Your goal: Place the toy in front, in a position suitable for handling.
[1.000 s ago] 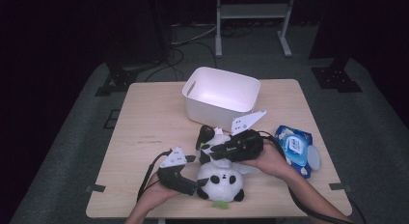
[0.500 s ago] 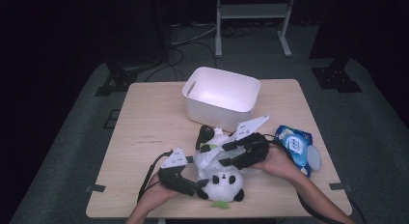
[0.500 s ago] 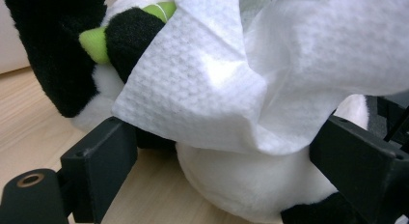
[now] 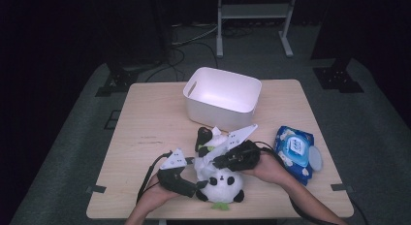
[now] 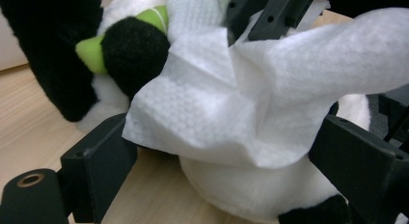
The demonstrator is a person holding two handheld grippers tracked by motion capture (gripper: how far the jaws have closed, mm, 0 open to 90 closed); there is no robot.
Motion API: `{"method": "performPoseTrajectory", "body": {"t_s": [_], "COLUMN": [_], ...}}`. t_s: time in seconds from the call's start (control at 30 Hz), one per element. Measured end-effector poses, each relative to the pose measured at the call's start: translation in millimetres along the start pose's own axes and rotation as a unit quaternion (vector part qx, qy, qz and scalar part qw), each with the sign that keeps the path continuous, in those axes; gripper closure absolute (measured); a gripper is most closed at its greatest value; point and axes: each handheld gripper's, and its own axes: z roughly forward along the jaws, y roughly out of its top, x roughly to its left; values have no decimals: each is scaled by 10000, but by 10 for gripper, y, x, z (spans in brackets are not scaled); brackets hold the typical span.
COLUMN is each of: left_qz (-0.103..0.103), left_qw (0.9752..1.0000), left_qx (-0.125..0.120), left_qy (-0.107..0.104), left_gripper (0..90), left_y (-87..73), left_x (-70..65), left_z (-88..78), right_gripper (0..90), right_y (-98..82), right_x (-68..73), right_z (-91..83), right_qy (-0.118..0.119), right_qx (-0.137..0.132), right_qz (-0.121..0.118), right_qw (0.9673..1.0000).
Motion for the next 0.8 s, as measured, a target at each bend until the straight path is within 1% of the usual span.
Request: {"method": "performPoseTrajectory", "body": {"t_s": [0.03,0.07,0.17,0.2,0.27,0.3,0.4,0.47,0.53,0.6,0.63,0.7,0.8], "left_qz": [-1,-1,-8,0,6,0,1,2,11,2,7,48,29], "left_qw": [10000,10000,10000,10000,10000,10000,10000,10000,10000,10000,10000,10000,10000], "left_qx": [7,23,9,12,20,19,13,12,3,-16,-21,-11,-37], "left_qy": [1,-2,1,0,-10,-21,-16,0,13,16,14,-4,-19], "left_gripper": [89,89,89,89,89,88,89,88,88,88,89,88,89], "left_y": [-4,-8,-19,-19,-20,-21,-24,-24,-24,-20,-17,-7,2], "left_x": [3,7,17,19,22,22,28,32,34,33,33,33,24], "left_z": [-2,-5,-6,-6,-5,-4,-10,-18,-30,-35,-33,-25,-13], "right_gripper": [850,863,877,878,880,880,881,881,881,881,881,881,881], "right_y": [-1,-3,-20,-28,-47,-52,-61,-57,-57,-60,-57,-44,-3], "right_x": [-2,-3,5,2,-6,-11,-26,-40,-52,-63,-73,-100,-182], "right_z": [-16,-28,-100,-119,-184,-199,-249,-261,-260,-249,-241,-225,-201], "right_qy": [36,53,73,76,179,196,161,93,44,-25,-35,-77,-202], "right_qx": [-7,-15,-4,-34,-159,-194,-260,-266,-310,-305,-332,-327,-345], "right_qz": [32,37,101,94,212,201,259,242,279,258,292,308,354], "right_qw": [10000,10000,9999,9999,9995,9994,9992,9993,9991,9992,9990,9990,9986]}}
